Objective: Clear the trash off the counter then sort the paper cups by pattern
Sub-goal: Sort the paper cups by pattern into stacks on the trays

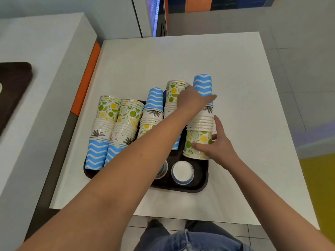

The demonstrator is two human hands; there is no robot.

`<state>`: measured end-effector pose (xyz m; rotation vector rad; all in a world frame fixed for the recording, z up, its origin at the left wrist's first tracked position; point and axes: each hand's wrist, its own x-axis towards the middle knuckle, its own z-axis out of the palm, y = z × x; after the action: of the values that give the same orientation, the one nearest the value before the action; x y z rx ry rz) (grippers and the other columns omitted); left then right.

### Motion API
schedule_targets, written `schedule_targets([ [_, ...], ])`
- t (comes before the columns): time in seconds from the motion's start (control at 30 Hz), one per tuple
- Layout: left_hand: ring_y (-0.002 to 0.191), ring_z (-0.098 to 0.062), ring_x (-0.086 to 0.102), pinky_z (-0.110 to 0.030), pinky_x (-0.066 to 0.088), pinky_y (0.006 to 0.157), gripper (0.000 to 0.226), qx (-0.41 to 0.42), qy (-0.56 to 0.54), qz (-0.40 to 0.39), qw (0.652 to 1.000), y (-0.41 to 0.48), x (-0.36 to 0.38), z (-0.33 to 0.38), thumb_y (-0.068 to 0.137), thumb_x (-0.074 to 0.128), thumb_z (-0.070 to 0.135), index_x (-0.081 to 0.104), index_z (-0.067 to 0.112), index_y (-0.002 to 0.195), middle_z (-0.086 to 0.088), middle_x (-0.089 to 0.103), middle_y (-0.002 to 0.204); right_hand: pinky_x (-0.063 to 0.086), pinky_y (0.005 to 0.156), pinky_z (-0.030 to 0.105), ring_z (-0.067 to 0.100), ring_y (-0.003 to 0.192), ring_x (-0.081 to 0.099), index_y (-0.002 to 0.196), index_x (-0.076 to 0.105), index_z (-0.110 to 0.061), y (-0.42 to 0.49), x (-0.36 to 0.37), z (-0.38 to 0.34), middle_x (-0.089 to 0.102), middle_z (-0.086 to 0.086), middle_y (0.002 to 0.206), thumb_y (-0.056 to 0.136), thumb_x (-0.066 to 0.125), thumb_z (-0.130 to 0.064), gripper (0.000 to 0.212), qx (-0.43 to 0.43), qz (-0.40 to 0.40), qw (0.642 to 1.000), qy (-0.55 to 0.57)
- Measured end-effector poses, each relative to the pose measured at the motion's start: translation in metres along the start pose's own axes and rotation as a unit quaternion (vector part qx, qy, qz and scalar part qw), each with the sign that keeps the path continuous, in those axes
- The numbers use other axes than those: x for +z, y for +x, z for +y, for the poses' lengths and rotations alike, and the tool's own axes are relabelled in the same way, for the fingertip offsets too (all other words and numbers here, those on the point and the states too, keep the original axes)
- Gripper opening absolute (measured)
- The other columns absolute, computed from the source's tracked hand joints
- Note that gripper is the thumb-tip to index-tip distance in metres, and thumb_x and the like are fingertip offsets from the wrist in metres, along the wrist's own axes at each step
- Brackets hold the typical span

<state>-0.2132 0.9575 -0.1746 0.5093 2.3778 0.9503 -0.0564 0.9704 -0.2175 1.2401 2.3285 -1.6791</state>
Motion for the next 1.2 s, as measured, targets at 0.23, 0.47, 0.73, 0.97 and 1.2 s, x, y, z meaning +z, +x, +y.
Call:
schedule_targets([
  [0.23,0.087,-0.015,0.067,-0.029,0.056,0.074,0.056,-0.030,-0.135,-0.043,0.990,-0.017,-0.041,0.007,0.064,0.082,0.039,0.063,0.010,0.109,-0.001,0.070,0.103,0.057,0.075,0.032,0.008,0.090,0.065,0.140,0.022,-0.052,-0.010,-0.014,-0.017,0.058,-0.018,0.094,0.064,0.086,-0.029,0.102,-0.082,-0.010,0.996,0.024],
  [0.47,0.089,-0.014,0.068,-0.035,0.058,0.082,0.046,-0.029,-0.227,0.028,0.973,-0.031,-0.075,0.000,0.067,0.082,0.032,0.061,0.011,0.103,0.000,0.068,0.100,0.050,0.071,0.021,-0.003,0.088,0.059,0.126,0.022,-0.064,-0.020,-0.018,-0.033,0.053,-0.027,0.095,0.064,0.086,-0.026,0.096,-0.141,-0.033,0.989,-0.006],
  [0.73,0.086,-0.016,0.070,-0.032,0.058,0.075,0.054,-0.022,-0.400,0.161,0.902,-0.044,-0.101,-0.005,0.066,0.084,0.029,0.062,0.004,0.109,-0.006,0.071,0.103,0.048,0.076,0.024,-0.004,0.093,0.055,0.137,0.025,-0.050,-0.024,-0.018,-0.026,0.053,-0.028,0.099,0.065,0.083,-0.023,0.096,-0.182,-0.061,0.980,-0.051],
  [0.97,0.086,-0.013,0.070,-0.028,0.057,0.074,0.054,0.030,-0.411,0.229,0.882,-0.113,-0.099,-0.016,0.068,0.084,0.025,0.061,0.005,0.112,-0.005,0.072,0.102,0.056,0.075,0.036,0.015,0.095,0.062,0.138,0.024,-0.051,-0.021,-0.035,-0.003,0.057,-0.016,0.096,0.067,0.084,-0.021,0.098,-0.133,-0.037,0.990,-0.009],
  [1.2,0.100,0.005,0.060,-0.016,0.049,0.086,0.069,0.064,-0.208,0.163,0.962,-0.195,0.007,-0.078,0.062,0.083,0.036,0.045,0.031,0.119,0.013,0.061,0.109,0.058,0.076,0.045,0.016,0.098,0.063,0.138,0.024,-0.051,-0.018,-0.047,0.004,0.059,-0.008,0.102,0.066,0.085,-0.018,0.100,-0.138,-0.018,0.990,0.020],
])
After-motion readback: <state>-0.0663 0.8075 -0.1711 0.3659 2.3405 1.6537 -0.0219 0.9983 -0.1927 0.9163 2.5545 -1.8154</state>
